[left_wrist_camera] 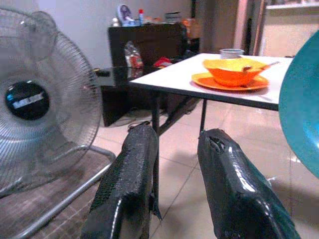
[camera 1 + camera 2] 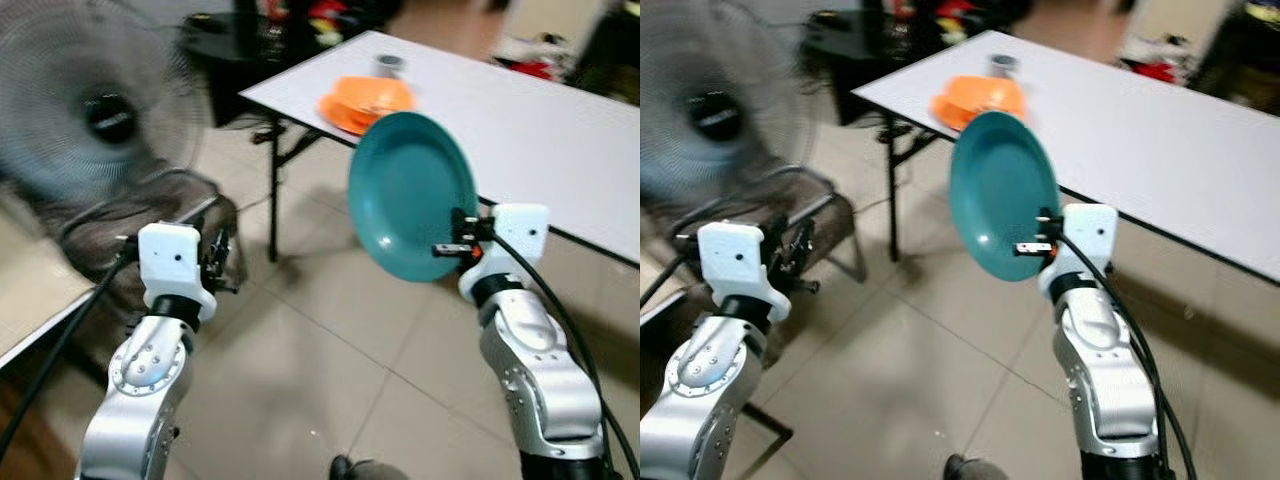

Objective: Setting the table

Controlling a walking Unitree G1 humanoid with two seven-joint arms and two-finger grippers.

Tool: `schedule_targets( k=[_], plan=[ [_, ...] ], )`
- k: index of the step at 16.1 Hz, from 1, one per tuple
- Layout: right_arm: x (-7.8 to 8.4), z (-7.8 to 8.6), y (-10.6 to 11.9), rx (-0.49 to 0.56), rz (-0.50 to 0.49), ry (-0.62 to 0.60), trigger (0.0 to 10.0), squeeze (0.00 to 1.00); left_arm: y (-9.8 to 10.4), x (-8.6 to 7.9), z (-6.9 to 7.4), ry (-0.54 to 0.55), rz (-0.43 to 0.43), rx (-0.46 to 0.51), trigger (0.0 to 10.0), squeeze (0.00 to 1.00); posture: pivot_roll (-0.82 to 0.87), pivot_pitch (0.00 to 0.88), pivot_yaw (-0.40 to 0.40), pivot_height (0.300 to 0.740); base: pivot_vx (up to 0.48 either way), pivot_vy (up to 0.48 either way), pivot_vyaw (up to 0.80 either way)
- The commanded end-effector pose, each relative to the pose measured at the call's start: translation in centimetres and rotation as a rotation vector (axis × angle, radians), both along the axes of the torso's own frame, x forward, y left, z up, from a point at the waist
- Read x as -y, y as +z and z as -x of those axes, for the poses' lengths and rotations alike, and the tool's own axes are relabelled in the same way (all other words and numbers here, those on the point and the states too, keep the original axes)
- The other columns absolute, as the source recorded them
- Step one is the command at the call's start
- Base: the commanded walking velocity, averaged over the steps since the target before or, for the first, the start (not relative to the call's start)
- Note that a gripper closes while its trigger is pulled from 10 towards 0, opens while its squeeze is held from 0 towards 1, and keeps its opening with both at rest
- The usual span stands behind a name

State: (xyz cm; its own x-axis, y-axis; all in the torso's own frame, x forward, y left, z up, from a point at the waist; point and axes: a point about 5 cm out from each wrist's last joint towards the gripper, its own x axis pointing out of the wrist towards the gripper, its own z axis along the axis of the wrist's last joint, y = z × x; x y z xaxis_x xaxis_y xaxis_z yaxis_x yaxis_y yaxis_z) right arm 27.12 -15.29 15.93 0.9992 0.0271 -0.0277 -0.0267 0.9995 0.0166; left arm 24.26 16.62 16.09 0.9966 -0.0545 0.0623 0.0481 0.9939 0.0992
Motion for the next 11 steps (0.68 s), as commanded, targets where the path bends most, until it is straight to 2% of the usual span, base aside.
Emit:
schedule_targets(
  k=[1, 2, 4, 11],
  plan=[
    [0.11, -0.16, 0.94, 0.034, -0.003, 0.009, 10.0, 0.00, 0.12, 0.10, -0.20, -0.020, 0.008, 0.002, 10.0, 0.00, 0.06, 0.000, -0.019, 0.740, 0.000, 0.000, -0.80],
    [0.03, -0.14, 0.94, 0.036, -0.017, 0.018, 10.0, 0.00, 0.22, 0.05, -0.33, -0.036, 0.008, 0.006, 10.0, 0.00, 0.06, 0.000, -0.015, 0.740, 0.000, 0.000, -0.80],
    [0.01, -0.11, 0.97, 0.040, -0.011, 0.023, 10.0, 0.00, 0.25, 0.14, -0.44, -0.049, 0.008, 0.007, 10.0, 0.00, 0.06, 0.000, -0.012, 0.740, 0.000, 0.000, 0.00],
    [-0.22, -0.04, 1.09, 0.042, -0.007, 0.047, 10.0, 0.00, 0.07, 0.20, -0.49, -0.066, 0.029, -0.002, 10.0, 0.00, 0.06, 0.000, -0.017, 0.740, 0.289, 0.000, 0.00]
  ],
)
